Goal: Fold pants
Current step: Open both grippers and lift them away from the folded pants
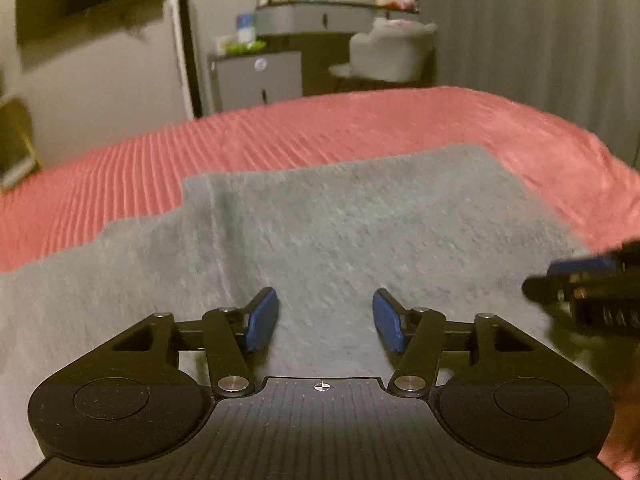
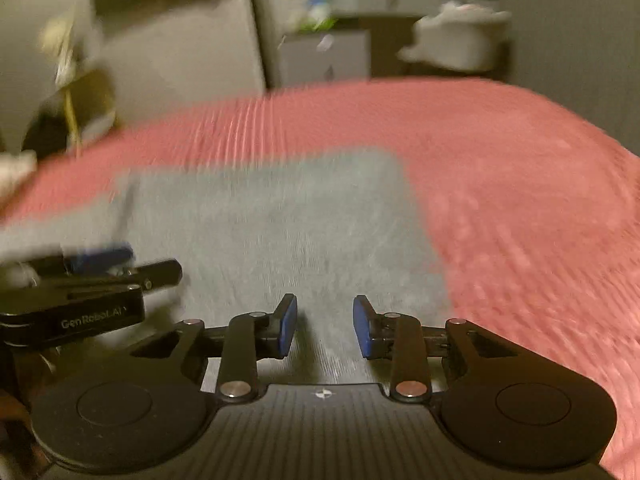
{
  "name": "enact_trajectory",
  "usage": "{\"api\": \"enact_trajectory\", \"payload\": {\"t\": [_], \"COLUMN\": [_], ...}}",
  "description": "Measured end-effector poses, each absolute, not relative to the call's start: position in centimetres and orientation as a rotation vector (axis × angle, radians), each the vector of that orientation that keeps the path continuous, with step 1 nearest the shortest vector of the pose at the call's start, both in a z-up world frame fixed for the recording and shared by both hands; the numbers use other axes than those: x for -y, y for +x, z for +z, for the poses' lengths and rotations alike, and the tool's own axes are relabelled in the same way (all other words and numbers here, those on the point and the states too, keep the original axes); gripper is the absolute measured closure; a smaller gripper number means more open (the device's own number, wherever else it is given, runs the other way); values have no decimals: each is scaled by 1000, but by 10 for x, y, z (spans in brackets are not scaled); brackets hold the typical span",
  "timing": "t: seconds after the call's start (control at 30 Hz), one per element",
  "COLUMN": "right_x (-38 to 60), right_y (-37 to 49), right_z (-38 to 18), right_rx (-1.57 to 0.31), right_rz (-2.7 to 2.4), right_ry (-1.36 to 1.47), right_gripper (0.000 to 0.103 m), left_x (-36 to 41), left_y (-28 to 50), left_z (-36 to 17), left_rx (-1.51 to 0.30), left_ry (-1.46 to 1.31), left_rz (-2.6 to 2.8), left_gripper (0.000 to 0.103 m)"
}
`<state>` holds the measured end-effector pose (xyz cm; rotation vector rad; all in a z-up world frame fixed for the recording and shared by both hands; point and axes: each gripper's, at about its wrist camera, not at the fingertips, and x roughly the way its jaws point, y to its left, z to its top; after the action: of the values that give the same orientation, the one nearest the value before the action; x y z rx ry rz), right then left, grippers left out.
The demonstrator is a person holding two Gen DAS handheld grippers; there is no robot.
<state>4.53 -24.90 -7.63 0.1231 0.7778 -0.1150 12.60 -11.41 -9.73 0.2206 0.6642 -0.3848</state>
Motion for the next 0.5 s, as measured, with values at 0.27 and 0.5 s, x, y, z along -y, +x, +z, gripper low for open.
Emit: {"api": "enact_trajectory", "payload": {"t": [0.27,0.5], "right_x": [270,295], "right_y": [85,113], "right_z": [-84,-79], "right_rx": [-683,-712], "right_rz": [-185,-208], "right_ry": [43,167], "right_gripper": [85,85], "left_x": [102,95], "left_y": [137,141], "left_z": [-93,-82], "left_rx": [-671,-639], "left_ry": [167,134], "left_rz": [-374,-356], "left_gripper": [43,52]}}
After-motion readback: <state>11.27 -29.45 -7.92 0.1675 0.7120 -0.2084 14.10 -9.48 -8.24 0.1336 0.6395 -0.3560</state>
